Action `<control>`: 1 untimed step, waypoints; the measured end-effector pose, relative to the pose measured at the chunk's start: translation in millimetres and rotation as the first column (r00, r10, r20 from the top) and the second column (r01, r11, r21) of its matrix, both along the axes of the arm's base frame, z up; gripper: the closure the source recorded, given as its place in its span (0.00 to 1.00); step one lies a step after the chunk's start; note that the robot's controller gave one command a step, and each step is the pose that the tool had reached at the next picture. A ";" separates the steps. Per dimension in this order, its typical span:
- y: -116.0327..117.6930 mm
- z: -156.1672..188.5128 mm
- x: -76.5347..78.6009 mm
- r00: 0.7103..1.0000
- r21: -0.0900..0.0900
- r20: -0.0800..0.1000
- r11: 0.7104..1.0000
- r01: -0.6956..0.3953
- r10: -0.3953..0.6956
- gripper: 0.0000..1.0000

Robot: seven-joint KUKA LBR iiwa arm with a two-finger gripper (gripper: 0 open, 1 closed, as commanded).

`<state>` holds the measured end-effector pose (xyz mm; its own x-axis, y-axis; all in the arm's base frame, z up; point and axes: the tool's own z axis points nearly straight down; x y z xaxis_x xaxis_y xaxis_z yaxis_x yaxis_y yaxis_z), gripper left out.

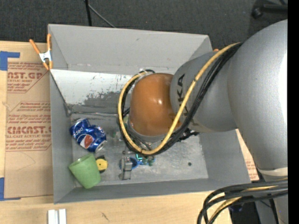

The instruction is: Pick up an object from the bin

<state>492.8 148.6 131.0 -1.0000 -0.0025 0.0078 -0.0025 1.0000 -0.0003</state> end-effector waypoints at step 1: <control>-66.2 -64.1 -0.8 0.996 -0.002 0.005 0.996 -0.091 0.091 0.00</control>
Offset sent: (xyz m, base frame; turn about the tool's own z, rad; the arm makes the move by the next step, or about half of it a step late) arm -0.0002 -0.0630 -0.0610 -0.0962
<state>492.0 82.4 66.9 -0.9956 -0.0935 0.0027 -0.0935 0.9956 -0.0020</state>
